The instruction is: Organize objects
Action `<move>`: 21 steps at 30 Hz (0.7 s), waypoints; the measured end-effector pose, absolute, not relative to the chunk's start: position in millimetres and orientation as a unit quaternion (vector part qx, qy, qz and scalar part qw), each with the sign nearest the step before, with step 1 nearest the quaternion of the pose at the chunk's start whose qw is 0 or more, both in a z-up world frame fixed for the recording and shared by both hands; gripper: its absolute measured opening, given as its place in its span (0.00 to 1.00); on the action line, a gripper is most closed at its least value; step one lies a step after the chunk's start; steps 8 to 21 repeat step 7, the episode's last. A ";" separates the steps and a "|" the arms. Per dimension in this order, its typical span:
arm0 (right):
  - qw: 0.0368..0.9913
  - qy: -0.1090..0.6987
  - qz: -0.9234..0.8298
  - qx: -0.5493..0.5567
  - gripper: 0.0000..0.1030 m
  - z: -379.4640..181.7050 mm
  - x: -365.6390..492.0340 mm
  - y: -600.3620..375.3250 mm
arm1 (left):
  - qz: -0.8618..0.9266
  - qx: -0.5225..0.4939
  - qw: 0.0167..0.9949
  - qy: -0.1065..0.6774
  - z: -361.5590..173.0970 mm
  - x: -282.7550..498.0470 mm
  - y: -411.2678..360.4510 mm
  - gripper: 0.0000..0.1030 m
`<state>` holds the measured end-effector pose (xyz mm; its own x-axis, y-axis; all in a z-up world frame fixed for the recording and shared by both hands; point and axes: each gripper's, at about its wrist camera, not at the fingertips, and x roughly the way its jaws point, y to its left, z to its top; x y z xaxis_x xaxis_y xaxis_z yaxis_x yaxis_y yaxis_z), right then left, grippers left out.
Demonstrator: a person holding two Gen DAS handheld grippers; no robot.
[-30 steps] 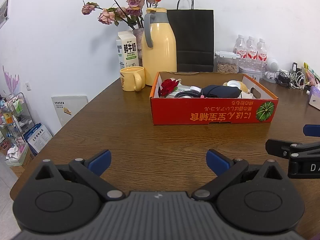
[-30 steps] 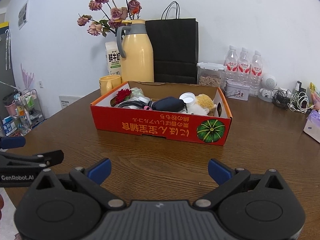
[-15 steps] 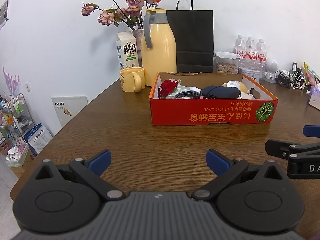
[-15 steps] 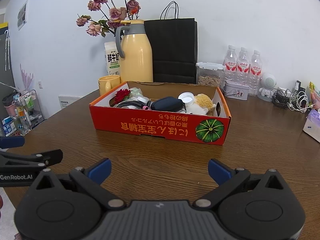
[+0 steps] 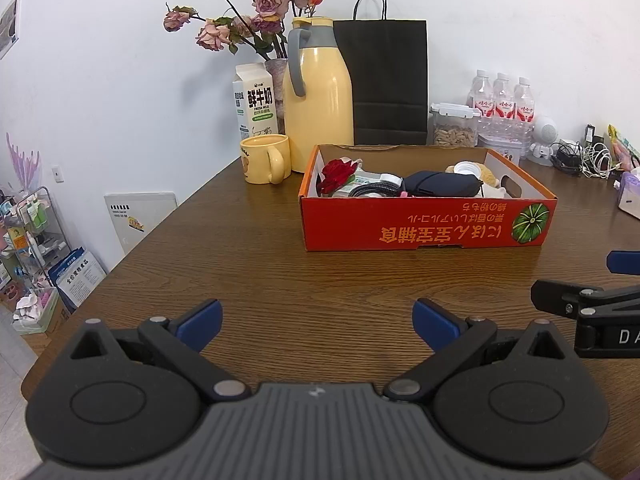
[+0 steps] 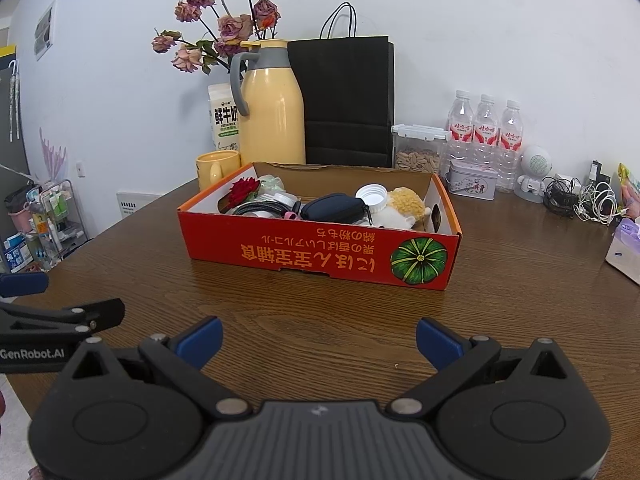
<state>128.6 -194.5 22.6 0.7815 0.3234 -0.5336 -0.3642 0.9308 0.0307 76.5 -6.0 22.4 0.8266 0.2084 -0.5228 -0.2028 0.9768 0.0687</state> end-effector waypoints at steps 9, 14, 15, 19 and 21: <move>0.943 0.276 0.182 -0.037 1.00 22.7 128.7 -194.7 | 0.105 0.006 0.956 0.273 23.2 74.9 -7.4 1.00; 0.943 0.276 0.182 -0.037 1.00 22.7 128.7 -194.7 | 0.105 0.006 0.956 0.273 23.2 74.9 -7.4 1.00; 0.943 0.276 0.182 -0.037 1.00 22.7 128.7 -194.7 | 0.105 0.006 0.956 0.273 23.2 74.9 -7.4 1.00; 0.943 0.276 0.182 -0.037 1.00 22.7 128.7 -194.7 | 0.105 0.006 0.956 0.273 23.2 74.9 -7.4 1.00; 0.943 0.276 0.182 -0.037 1.00 22.7 128.7 -194.7 | 0.105 0.006 0.956 0.273 23.2 74.9 -7.4 1.00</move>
